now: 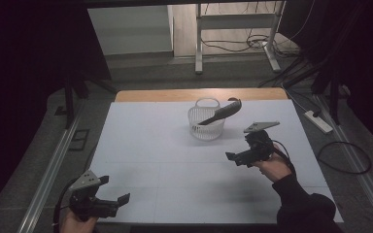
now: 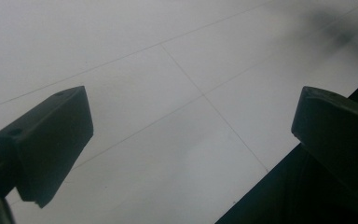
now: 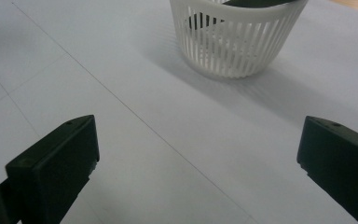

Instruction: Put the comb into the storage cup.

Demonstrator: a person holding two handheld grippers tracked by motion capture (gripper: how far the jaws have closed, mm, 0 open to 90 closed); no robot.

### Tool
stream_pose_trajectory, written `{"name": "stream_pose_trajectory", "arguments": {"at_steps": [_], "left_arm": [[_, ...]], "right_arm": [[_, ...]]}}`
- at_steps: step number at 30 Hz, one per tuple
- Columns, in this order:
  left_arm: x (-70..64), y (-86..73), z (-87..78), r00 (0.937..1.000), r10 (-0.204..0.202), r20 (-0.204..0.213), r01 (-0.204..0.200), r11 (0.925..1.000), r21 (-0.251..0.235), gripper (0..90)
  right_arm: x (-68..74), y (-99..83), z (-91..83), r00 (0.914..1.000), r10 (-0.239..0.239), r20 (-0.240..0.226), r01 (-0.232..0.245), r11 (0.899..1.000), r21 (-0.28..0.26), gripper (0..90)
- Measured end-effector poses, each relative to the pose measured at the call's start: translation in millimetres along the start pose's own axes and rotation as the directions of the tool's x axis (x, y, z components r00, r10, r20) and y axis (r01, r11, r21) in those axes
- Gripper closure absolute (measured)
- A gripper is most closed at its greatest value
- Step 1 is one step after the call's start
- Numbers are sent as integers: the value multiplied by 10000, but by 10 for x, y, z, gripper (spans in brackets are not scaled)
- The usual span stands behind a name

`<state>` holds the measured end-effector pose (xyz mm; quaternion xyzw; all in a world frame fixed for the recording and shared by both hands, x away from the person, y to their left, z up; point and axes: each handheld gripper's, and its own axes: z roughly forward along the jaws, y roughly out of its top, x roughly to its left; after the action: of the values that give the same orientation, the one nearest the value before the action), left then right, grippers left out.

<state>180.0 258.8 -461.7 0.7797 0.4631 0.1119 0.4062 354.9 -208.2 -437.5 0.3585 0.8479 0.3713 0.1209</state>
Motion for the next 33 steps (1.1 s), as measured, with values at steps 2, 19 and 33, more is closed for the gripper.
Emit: {"name": "stream_pose_trajectory", "arguments": {"at_steps": [2, 19, 33], "left_arm": [[3, -1, -5, 10000, 12, -64, -12, 10000, -5, 0], [9, -4, -7, 9999, -33, -109, 33, 10000, -6, 0], [10, -4, -4, 9999, -45, -112, 45, 10000, 12, 0]], "right_arm": [[-3, -21, -29, 10000, -12, 44, 12, 10000, -41, 0], [10, -196, -215, 9999, 63, 88, -63, 10000, -31, 0], [33, -351, -344, 9998, 110, 186, -110, 9999, -13, 0]]}}
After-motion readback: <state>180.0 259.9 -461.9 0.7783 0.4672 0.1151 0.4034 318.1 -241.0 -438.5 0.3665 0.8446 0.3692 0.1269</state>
